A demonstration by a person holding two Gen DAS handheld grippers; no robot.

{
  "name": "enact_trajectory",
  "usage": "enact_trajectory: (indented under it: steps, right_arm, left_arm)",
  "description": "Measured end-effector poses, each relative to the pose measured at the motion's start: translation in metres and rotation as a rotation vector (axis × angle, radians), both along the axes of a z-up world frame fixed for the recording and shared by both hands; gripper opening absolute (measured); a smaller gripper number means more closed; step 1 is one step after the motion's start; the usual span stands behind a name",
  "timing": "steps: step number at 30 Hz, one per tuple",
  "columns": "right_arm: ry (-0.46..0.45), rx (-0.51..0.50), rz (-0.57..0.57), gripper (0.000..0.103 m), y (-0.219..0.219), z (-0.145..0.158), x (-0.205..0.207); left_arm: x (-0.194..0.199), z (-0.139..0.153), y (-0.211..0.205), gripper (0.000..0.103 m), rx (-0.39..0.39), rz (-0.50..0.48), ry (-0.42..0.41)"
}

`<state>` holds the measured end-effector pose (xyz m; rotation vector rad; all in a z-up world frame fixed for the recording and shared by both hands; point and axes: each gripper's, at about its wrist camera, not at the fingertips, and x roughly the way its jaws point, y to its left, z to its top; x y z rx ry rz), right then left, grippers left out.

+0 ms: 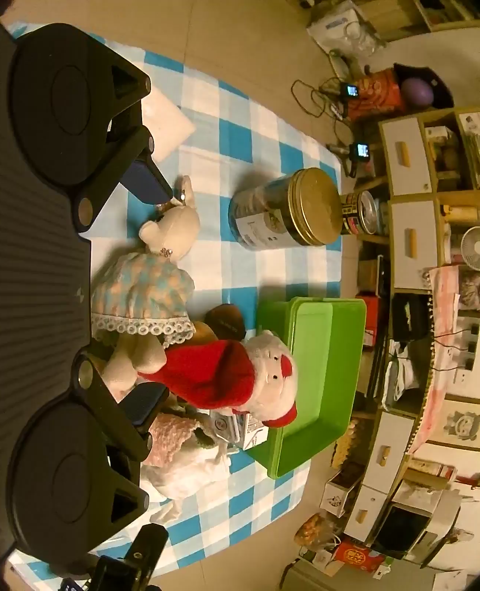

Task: Organize soft objects
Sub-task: 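Move the left tool toward the white foam pad while the right tool approaches the pink plush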

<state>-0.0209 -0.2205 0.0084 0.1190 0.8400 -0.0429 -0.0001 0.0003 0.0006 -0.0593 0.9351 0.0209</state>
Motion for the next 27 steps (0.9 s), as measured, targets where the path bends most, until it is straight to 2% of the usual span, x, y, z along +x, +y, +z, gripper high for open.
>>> enact_trajectory:
  steps: [2,3,4,5,12,27]
  right_arm:
    - [0.020,0.030,-0.007,0.069,0.000,-0.002,0.001]
    - [0.028,0.042,-0.010,0.069,0.001,-0.004,0.001]
    - [0.041,0.069,-0.015,0.069,-0.006,-0.006,0.002]
    - [0.020,0.072,-0.012,0.069,-0.012,-0.003,0.000]
    - [0.036,-0.001,0.004,0.069,0.000,-0.001,0.000]
    - [0.040,0.004,0.006,0.069,0.002,0.001,0.001]
  left_arm:
    - [-0.001,0.001,0.000,0.098,-0.013,0.004,-0.009]
    - [0.001,0.001,-0.007,0.098,0.016,-0.002,0.002]
    - [0.000,0.002,-0.007,0.098,0.012,-0.004,-0.010]
    - [-0.001,0.002,-0.009,0.098,0.013,-0.007,-0.022]
    - [-0.002,0.002,-0.011,0.098,0.000,-0.007,-0.025]
    - [-0.004,0.005,-0.007,0.098,-0.003,0.004,-0.037]
